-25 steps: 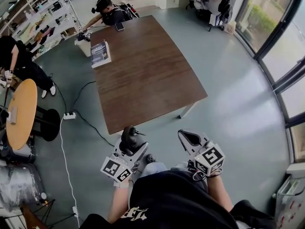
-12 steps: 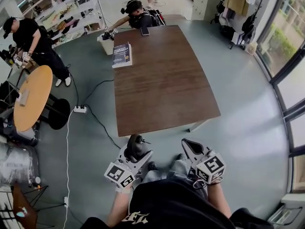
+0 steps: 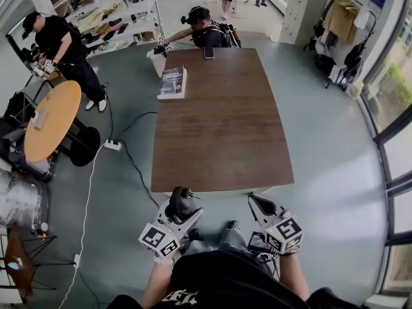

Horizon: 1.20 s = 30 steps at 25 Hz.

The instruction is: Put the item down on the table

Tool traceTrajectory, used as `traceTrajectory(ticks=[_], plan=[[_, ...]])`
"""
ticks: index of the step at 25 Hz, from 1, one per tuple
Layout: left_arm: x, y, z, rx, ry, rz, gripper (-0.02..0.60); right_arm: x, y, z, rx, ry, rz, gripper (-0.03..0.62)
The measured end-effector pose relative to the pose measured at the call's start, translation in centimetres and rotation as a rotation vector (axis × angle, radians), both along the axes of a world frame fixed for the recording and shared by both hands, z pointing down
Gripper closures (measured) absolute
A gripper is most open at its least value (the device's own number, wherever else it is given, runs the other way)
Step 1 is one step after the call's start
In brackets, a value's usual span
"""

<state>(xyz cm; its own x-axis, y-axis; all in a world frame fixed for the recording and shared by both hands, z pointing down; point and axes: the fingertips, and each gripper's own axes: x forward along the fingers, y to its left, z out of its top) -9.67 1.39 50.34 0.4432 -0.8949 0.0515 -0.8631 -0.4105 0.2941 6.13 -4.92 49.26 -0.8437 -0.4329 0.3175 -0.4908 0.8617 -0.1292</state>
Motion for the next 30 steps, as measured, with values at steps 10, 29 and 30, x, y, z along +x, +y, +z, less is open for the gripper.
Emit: traceTrajectory(ticks=[10,29,30], plan=[[5.6,-3.6,-1.1,0.011,-0.045,-0.002,0.265,4.0,-4.5,0.4,-0.016,-0.035,-0.031,0.608],[11.8,-3.8,-0.2,-0.017,-0.074,-0.073,0.265,8.9,-6.3,2.8,-0.06,-0.042,-0.112,0.608],[11.9,-3.8,-0.3,-0.017,-0.073,-0.074,0.265,8.8,-6.3,2.8,-0.06,-0.036,-0.117,0.608]])
